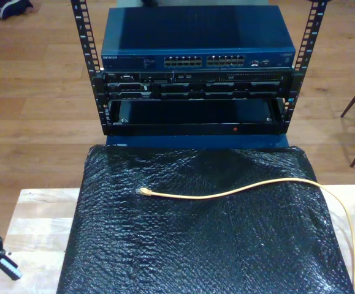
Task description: Grab the cable and plug it in
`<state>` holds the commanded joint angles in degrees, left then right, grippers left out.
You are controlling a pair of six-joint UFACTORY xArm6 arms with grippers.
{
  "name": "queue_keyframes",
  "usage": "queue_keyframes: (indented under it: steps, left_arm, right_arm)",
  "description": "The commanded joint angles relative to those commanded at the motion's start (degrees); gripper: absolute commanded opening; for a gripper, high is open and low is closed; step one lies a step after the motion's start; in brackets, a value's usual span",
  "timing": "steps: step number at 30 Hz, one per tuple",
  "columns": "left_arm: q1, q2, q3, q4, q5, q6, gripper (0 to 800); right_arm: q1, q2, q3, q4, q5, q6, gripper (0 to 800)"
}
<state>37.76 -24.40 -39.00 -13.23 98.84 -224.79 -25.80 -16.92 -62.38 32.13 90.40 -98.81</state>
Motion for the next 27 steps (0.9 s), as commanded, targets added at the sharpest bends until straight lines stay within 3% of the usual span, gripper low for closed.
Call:
queue_keyframes:
  steps: [9, 21, 27]
  left_arm:
    - [-3.1, 1.6, 0.2, -0.7, -3.2, -3.5, 800]
    - [-7.7, 1.7, 0.1, -2.4, -3.3, -7.3, 800]
    - [-10.3, 1.7, 0.0, -2.4, -3.3, -9.8, 800]
  right_arm:
    - [12.6, 3.7, -4.0, 0.0, -5.5, 8.1, 794]
    - [28.4, 8.3, -6.7, -0.9, -13.5, 15.4, 794]
    - [39.1, 12.7, -9.1, -9.5, -17.1, 21.1, 794]
